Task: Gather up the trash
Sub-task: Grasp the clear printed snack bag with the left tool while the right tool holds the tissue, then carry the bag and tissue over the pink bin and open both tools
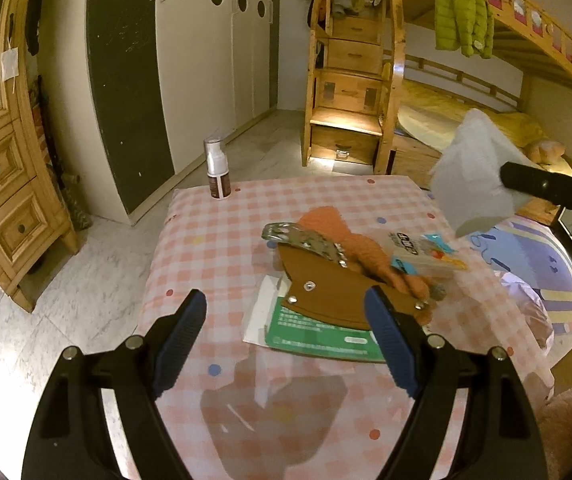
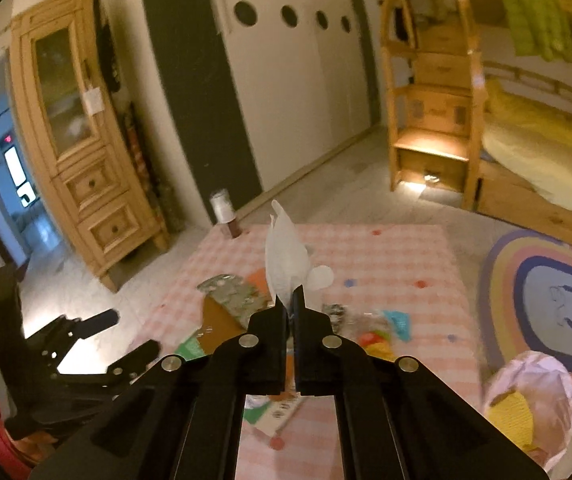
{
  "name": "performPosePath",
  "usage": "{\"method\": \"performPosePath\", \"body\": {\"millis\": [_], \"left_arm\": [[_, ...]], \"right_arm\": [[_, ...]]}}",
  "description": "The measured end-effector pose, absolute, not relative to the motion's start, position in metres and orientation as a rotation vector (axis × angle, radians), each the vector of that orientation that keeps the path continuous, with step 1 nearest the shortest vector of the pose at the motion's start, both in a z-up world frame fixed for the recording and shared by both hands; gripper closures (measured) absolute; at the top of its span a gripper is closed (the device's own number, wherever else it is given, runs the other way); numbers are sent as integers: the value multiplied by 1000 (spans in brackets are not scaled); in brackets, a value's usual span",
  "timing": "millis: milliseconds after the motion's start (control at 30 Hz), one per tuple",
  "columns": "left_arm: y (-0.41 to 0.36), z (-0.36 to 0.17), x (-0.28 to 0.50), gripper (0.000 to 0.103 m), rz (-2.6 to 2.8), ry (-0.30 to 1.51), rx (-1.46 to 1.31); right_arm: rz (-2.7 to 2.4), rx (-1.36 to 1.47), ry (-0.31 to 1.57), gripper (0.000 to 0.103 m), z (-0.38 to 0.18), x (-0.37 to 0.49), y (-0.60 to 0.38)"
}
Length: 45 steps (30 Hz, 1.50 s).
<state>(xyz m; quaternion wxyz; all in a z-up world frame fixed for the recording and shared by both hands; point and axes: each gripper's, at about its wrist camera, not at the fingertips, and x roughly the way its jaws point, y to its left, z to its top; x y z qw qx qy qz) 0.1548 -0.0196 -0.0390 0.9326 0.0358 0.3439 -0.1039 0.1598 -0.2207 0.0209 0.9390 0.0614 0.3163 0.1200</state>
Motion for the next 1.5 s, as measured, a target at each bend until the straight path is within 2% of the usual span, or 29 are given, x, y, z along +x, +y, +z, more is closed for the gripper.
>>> {"method": "performPosePath", "body": {"millis": [433,700,1067,1133,1200,1233,1300,1333,1400,1500], "left_arm": [[-103,-50,145,24,-395,681,206],[-160,-73,168,24,-472,685,370],[-185,-108,199,26,-440,738,570],[-189,-111,202,31,-427,732,603],[-192,-112,206,44,-424,731,615],[-193,-111,208,47,-422,731,614],[-195,-109,211,65,-419,727,609],[-196,-108,213,69,-418,724,605],[-195,-101,215,85,-422,710,577],[-187,-78,215,101,-442,683,473]], "right_arm": [[113,225,693,101,-7,127,-284],[91,284,682,101,-11,117,-312],[78,329,690,101,-19,123,-332],[79,331,691,101,-19,125,-333],[78,329,691,101,-19,125,-334],[78,329,692,101,-19,125,-334],[77,330,690,101,-19,124,-334],[75,332,686,101,-18,124,-335],[70,333,676,101,-17,121,-338],[58,331,647,101,-11,113,-343]]}}
